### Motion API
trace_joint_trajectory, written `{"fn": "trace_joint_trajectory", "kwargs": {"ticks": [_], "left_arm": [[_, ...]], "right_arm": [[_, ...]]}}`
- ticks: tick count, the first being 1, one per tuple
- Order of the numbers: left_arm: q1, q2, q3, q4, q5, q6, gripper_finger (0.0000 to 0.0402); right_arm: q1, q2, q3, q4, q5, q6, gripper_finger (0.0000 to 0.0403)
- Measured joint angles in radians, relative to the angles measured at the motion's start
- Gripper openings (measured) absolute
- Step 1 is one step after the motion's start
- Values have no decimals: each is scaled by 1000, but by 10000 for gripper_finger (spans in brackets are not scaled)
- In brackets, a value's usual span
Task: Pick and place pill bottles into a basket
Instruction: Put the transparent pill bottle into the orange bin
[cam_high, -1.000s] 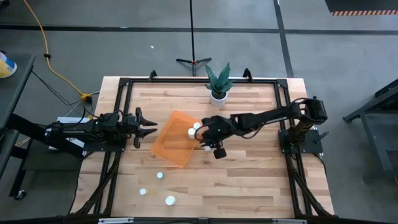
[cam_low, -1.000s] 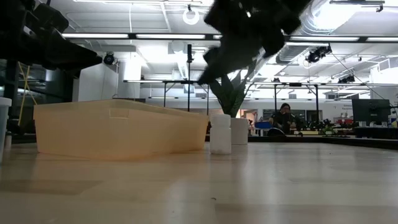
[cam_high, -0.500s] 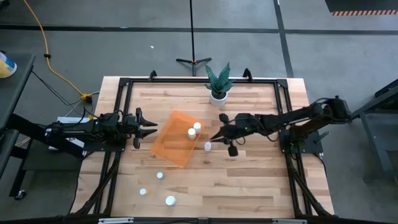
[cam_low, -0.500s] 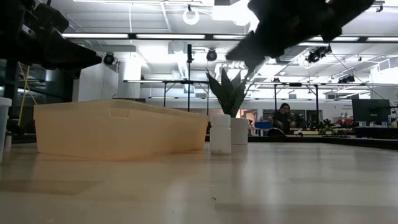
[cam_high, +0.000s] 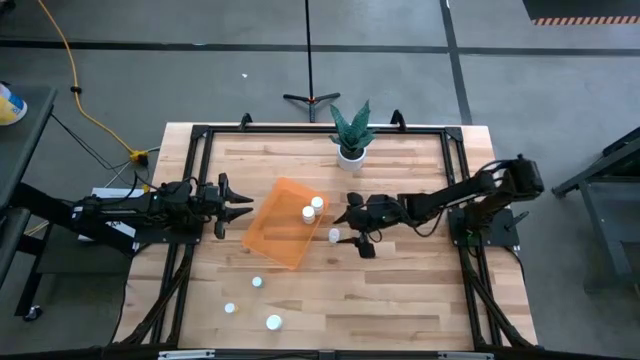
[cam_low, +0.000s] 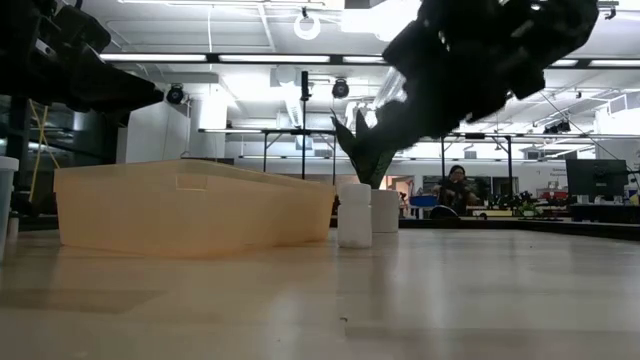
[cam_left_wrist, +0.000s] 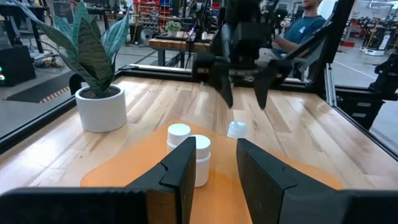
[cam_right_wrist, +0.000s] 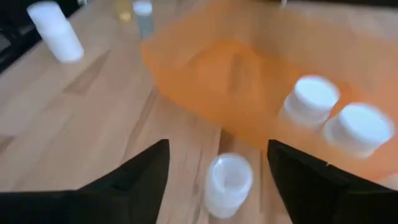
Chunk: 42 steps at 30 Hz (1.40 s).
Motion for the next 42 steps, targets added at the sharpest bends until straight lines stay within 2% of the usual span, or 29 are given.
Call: {"fn": "trace_joint_trajectory", "kwargs": {"ticks": [7, 21, 31, 42], "left_arm": [[0, 0, 0, 0, -1, 0, 150], [0, 0, 0, 1, -3, 0, 150], [0, 0, 0, 0, -3, 0, 150], [0, 0, 0, 0, -3, -1, 150]], "right_arm": [[-1, 100, -1, 87, 30, 7, 270], [-3, 157, -1, 89, 69, 15, 263], [-3, 157, -1, 88, 61, 49, 218], [-3, 157, -1, 88, 66, 49, 146]]}}
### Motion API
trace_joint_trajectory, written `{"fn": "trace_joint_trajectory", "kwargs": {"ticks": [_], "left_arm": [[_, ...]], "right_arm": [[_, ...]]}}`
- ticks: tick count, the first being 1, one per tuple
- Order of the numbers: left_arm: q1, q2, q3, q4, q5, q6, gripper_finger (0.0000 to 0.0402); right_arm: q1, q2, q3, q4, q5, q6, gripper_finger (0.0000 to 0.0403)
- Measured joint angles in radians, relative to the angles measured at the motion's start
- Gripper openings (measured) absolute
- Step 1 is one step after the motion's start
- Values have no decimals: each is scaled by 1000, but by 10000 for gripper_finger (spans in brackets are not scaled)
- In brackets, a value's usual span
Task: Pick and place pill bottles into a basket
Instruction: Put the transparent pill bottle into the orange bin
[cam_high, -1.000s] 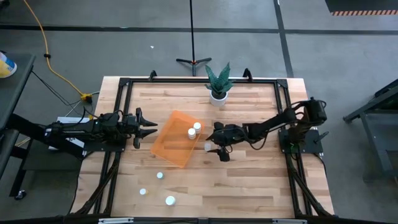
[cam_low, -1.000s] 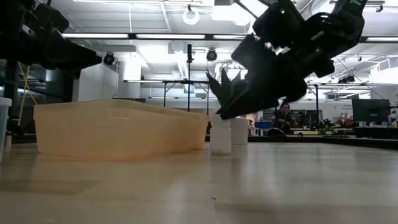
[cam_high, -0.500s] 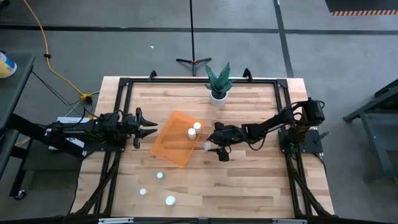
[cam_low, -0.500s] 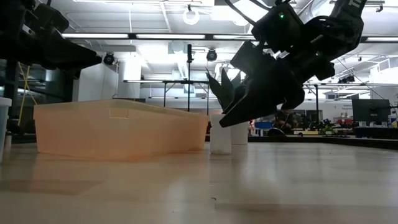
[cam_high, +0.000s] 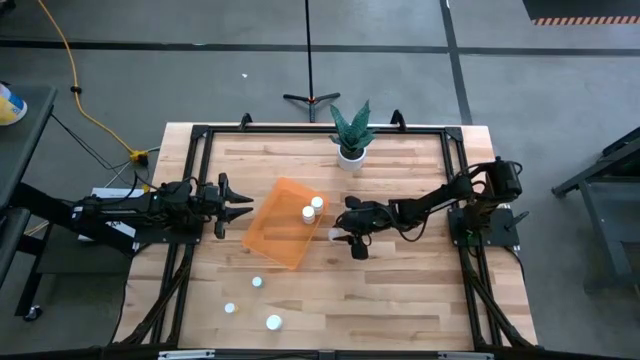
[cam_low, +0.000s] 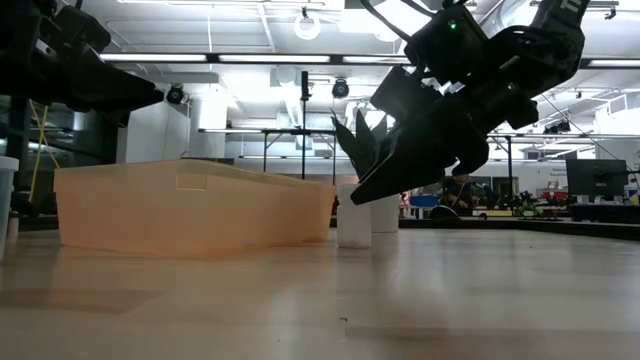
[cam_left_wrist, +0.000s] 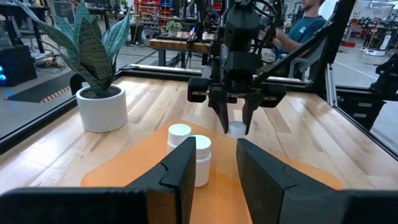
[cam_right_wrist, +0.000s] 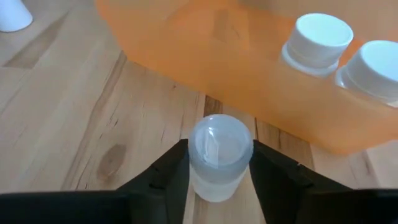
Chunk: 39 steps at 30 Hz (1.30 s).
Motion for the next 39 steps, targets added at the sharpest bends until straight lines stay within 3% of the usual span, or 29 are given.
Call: {"fn": "trace_joint_trajectory", "kwargs": {"ticks": [5, 25, 33, 39], "left_arm": [[0, 0, 0, 0, 0, 0, 150], [0, 0, 0, 0, 0, 0, 150], [0, 0, 0, 0, 0, -4, 150], [0, 0, 0, 0, 0, -3, 150]], "right_arm": [[0, 0, 0, 8, 0, 0, 124], [-2, -8, 2, 241, -95, -10, 126], [-2, -43, 74, 208, -91, -89, 125], [-21, -35, 202, 53, -90, -158, 124]]}}
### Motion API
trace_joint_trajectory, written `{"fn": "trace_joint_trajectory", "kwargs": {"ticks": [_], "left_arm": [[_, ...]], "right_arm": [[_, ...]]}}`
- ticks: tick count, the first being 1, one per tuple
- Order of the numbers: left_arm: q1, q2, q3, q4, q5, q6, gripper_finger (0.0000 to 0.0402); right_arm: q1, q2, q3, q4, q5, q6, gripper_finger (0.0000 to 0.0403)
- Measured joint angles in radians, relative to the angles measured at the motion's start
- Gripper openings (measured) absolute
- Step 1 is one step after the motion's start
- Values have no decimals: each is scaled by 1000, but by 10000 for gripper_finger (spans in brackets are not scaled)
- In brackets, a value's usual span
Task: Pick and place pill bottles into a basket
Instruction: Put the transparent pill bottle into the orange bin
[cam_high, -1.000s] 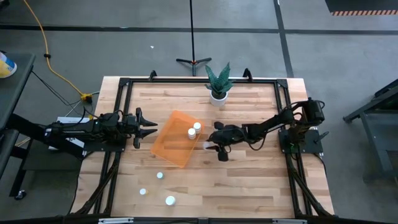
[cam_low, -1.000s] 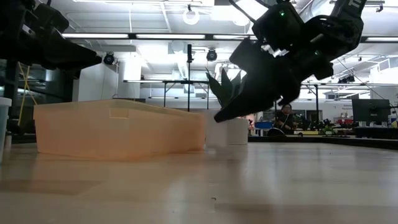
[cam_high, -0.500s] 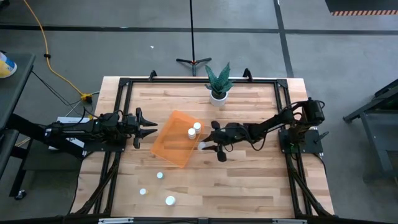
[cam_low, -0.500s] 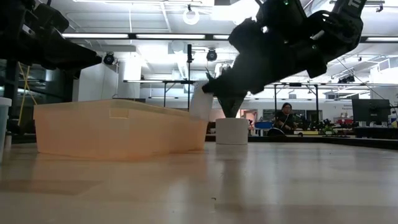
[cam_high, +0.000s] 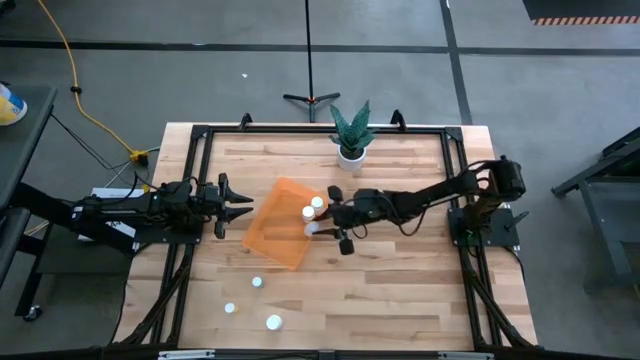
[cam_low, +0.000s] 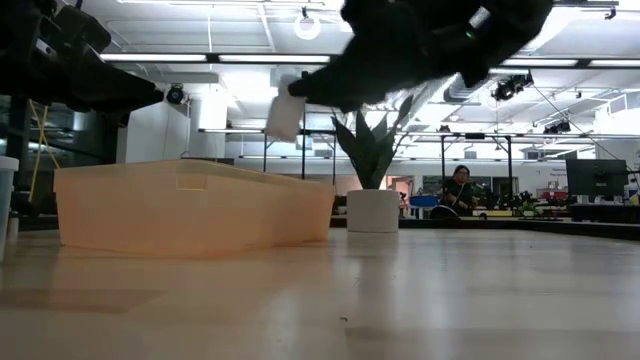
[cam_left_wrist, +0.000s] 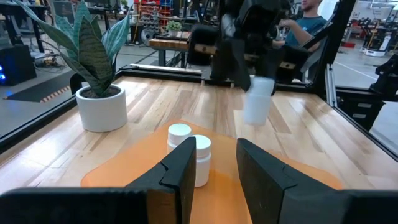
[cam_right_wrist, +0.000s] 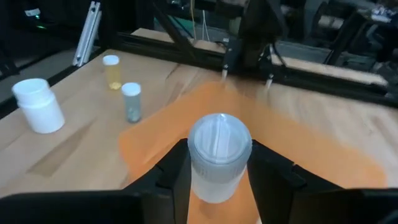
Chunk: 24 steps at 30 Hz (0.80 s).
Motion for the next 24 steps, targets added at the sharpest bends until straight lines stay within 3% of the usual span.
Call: {"fn": "trace_joint_trajectory", "kwargs": {"ticks": [5, 13, 24], "left_arm": [[0, 0, 0, 0, 0, 0, 150], [0, 0, 0, 0, -1, 1, 150], [0, 0, 0, 0, -1, 1, 150]], "right_arm": [[-18, 28, 97, -102, -19, -53, 123], [-40, 181, 199, -134, -111, -51, 126], [-75, 230, 222, -201, -122, -1, 127]]}}
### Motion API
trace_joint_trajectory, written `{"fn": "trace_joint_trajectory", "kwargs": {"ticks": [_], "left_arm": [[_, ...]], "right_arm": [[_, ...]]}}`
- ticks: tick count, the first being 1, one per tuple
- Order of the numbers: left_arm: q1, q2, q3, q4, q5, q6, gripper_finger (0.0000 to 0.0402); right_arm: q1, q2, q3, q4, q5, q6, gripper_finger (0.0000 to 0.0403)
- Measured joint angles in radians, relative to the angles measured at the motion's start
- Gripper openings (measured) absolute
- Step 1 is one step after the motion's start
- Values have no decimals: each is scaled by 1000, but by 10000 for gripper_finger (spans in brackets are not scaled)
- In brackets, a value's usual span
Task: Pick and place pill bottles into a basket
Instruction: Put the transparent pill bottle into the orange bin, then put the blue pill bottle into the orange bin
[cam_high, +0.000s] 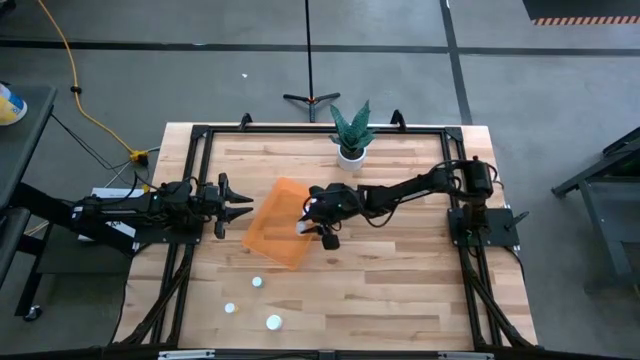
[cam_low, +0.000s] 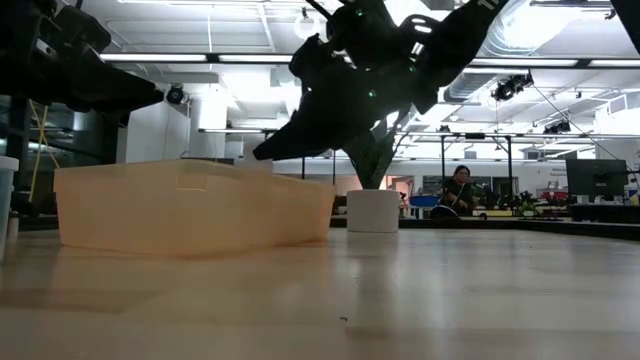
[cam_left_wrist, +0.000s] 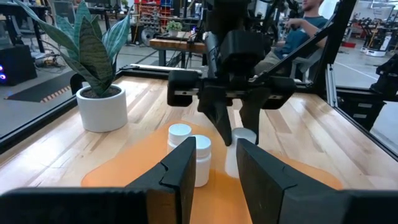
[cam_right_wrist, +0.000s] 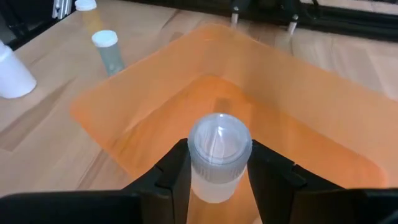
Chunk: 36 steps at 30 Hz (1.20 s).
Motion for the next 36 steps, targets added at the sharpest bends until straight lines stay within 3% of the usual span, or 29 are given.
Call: {"fn": "trace_joint_trajectory", "kwargs": {"ticks": [15, 26, 36], "left_arm": [[0, 0, 0, 0, -1, 0, 150], [0, 0, 0, 0, -1, 0, 150], [0, 0, 0, 0, -1, 0, 150]], "right_arm": [[-9, 1, 0, -40, -56, 23, 161], [-9, -6, 0, -37, -53, 20, 158], [-9, -247, -66, -151, -52, -76, 138]]}}
